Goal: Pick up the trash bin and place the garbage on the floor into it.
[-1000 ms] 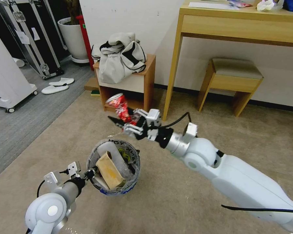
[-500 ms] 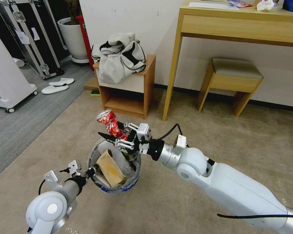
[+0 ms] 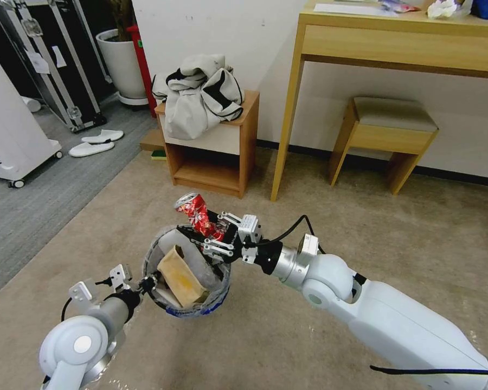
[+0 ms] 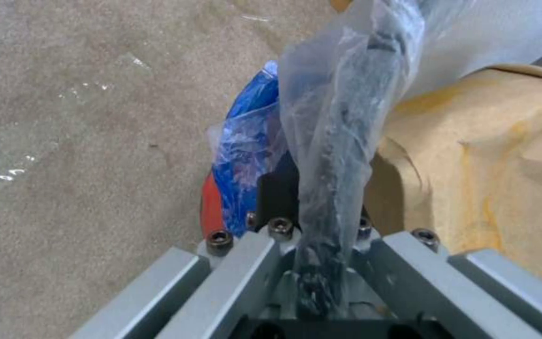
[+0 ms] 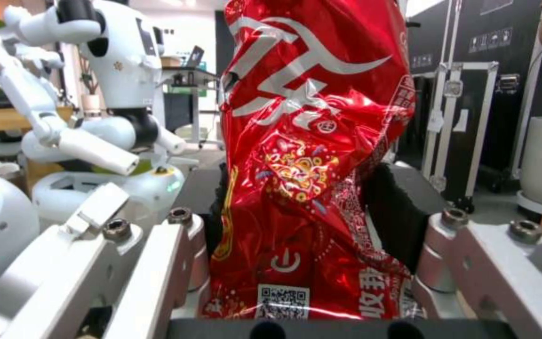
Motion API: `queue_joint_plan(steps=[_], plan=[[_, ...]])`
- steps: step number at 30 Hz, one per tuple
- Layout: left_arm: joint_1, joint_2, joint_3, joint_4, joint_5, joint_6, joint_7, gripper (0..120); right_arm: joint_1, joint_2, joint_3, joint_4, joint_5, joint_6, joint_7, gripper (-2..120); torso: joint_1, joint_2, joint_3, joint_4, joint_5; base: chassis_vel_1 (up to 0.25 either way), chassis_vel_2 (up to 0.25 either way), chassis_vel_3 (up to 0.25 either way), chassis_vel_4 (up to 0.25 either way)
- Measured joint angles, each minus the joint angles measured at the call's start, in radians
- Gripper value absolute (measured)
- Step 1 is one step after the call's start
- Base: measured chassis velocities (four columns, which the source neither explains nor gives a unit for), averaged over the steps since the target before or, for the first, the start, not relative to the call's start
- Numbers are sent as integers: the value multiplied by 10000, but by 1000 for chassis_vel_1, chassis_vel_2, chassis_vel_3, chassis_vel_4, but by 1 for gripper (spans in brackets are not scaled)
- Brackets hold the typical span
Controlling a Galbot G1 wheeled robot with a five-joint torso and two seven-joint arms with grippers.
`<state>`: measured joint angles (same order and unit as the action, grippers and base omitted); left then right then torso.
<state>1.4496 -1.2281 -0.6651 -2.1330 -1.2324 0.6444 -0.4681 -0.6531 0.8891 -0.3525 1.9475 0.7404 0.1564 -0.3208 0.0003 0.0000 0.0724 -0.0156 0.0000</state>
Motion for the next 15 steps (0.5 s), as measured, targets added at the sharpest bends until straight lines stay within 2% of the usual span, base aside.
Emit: queue_joint_plan(steps=[2, 4, 7, 9, 14, 15], plan=[[16, -7, 15, -30, -10, 0, 0, 0, -51, 0, 22, -30, -72, 2, -1, 45, 0, 0, 0, 1, 0, 0, 0, 0, 0], [40, -16, 33, -64, -35, 0, -2, 0, -117, 14, 35, -64, -172, 3, -3, 53, 0, 0, 0, 0, 0, 0, 0, 0, 0], [46, -20, 37, -68, -39, 0, -2, 0, -141, 26, 35, -69, -200, 3, -5, 57, 0, 0, 0, 1, 0, 0, 0, 0, 0], [15, -54, 70, -50, -43, 0, -3, 0, -210, 50, 36, -157, -312, 4, -30, 73, 0, 0, 0, 2, 0, 0, 0, 0, 0], [-56, -83, 122, -11, -65, 0, -3, 0, -250, 58, 52, -245, -394, 9, -78, 85, 0, 0, 0, 0, 0, 0, 0, 0, 0], [-95, -103, 144, 14, -88, -3, -4, 0, -256, 82, 47, -281, -431, 10, -80, 92, 0, 0, 0, 0, 0, 0, 0, 0, 0]])
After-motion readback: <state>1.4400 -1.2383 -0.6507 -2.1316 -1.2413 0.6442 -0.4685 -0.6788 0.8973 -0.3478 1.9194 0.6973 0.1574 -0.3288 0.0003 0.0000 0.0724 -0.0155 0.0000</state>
